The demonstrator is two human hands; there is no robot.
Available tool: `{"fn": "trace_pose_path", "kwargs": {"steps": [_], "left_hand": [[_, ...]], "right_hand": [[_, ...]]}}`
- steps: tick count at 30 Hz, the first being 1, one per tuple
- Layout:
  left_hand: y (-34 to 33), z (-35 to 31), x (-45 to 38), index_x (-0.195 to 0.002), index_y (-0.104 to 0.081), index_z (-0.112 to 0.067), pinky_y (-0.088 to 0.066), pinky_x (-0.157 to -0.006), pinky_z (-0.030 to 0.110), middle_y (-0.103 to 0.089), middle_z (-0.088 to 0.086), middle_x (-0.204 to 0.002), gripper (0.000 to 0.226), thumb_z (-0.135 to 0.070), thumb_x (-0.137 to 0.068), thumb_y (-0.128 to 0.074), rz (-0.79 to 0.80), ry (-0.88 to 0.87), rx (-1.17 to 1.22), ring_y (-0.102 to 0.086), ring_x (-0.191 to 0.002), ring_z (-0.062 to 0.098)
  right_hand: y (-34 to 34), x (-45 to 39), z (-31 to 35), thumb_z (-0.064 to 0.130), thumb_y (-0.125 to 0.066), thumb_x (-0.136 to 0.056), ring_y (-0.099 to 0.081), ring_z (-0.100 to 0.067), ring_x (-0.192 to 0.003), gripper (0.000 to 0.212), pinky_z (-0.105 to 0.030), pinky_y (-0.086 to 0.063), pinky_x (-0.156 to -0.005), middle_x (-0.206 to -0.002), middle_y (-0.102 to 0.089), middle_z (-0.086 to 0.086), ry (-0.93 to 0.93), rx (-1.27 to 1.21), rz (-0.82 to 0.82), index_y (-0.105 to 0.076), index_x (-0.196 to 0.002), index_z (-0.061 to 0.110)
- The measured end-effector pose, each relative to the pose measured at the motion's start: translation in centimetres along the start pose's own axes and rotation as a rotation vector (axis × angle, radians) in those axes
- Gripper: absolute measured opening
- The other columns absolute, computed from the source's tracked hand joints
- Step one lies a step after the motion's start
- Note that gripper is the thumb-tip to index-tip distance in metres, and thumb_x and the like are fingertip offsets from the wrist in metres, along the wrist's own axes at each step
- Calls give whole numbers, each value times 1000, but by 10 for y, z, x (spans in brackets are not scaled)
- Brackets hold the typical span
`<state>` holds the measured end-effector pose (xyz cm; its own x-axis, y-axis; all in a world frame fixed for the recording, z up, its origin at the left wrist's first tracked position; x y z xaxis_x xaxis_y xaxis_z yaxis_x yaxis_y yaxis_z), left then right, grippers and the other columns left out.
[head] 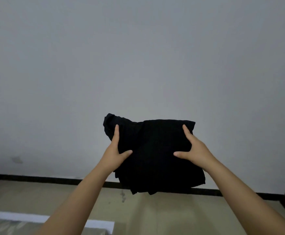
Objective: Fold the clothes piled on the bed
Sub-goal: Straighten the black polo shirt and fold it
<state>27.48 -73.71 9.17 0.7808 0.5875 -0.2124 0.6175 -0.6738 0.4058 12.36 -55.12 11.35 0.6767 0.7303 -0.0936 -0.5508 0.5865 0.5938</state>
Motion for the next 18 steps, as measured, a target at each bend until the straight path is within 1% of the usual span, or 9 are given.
{"fn": "trace_pose_path", "kwargs": {"steps": [5, 10, 13, 16, 18], "left_hand": [[7, 26, -104, -142, 10, -38, -27, -106, 26, -27, -17, -128, 95, -5, -86, -59, -112, 0, 1, -32, -123, 5], [51, 53, -187, -143, 9, -36, -28, -102, 22, -26, -18, -128, 95, -4, -86, -60, -321, 77, -9, -31, -118, 1], [98, 75, -208, -143, 8, -37, -28, -102, 21, -26, -18, -128, 95, -4, -86, -60, -492, 144, -37, -32, -118, 1], [154, 104, -210, -143, 7, -39, -30, -103, 24, -28, -17, -130, 97, -4, -85, -61, -650, 213, -76, -33, -121, 4], [193, 122, -205, -143, 8, -38, -30, -103, 23, -26, -18, -130, 97, -4, -85, -62, -743, 247, -101, -32, -120, 3]], "right_hand": [[-3, -131, -8, 14, -72, -78, -37, -13, -131, 98, -19, -28, -100, -146, -33, 5, 92, -4, 66, -4, -146, 32], [-33, -273, 25, 14, -71, -78, -37, -14, -131, 97, -19, -29, -100, -147, -31, 5, 245, 8, 228, -5, -146, 31], [-77, -342, 59, 15, -71, -78, -35, -14, -132, 97, -18, -28, -100, -148, -30, 5, 348, -7, 341, -4, -146, 30], [-142, -387, 99, 16, -71, -78, -34, -14, -133, 98, -19, -28, -102, -149, -29, 5, 459, -6, 477, -2, -146, 29], [-189, -411, 128, 17, -71, -78, -34, -15, -133, 98, -21, -29, -103, -148, -30, 4, 527, -18, 558, -1, -146, 29]]}}
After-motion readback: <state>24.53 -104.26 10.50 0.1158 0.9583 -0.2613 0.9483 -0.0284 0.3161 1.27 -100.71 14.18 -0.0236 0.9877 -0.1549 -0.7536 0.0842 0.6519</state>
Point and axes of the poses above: each hand's wrist, its own x-axis away from the middle knuckle, its own y-axis out of the back of the hand, z = x × y, the point moved 7 cm from there along -x, towards the middle knuckle
